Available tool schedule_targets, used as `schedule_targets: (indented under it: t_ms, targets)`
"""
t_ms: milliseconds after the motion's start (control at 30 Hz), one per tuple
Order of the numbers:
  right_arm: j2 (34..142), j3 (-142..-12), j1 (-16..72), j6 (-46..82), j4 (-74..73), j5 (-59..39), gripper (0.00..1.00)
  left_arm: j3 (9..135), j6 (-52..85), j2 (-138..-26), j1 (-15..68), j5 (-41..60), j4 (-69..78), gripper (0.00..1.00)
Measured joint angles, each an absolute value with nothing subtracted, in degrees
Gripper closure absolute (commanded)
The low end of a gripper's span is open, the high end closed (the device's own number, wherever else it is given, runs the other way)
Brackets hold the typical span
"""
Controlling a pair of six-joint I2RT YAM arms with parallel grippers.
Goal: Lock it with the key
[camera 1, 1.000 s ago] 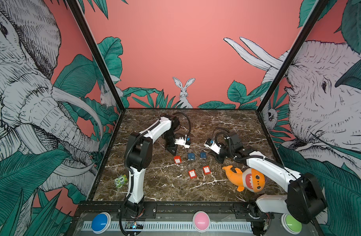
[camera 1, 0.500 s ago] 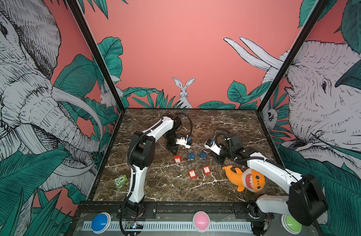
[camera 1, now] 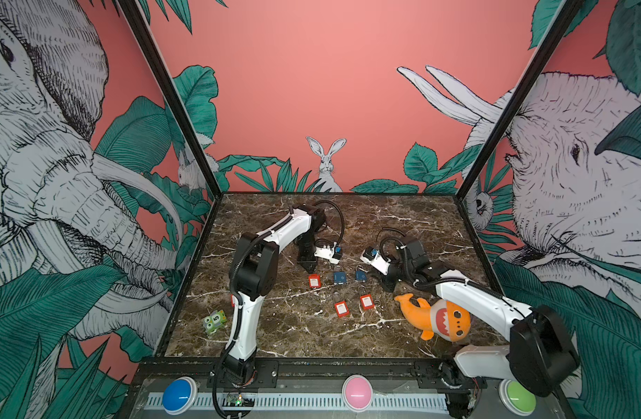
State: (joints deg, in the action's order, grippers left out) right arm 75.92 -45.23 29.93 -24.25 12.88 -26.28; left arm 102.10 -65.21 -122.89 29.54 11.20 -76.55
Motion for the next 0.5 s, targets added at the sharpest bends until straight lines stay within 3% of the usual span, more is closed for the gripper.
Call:
schedule_targets:
  t_ms: [500]
  targets:
    - [79.7, -45.3, 31.5, -22.0, 11.4, -27.6, 1.0, 107.1, -63.6, -127.5, 29.6, 10.6, -75.6, 0.77]
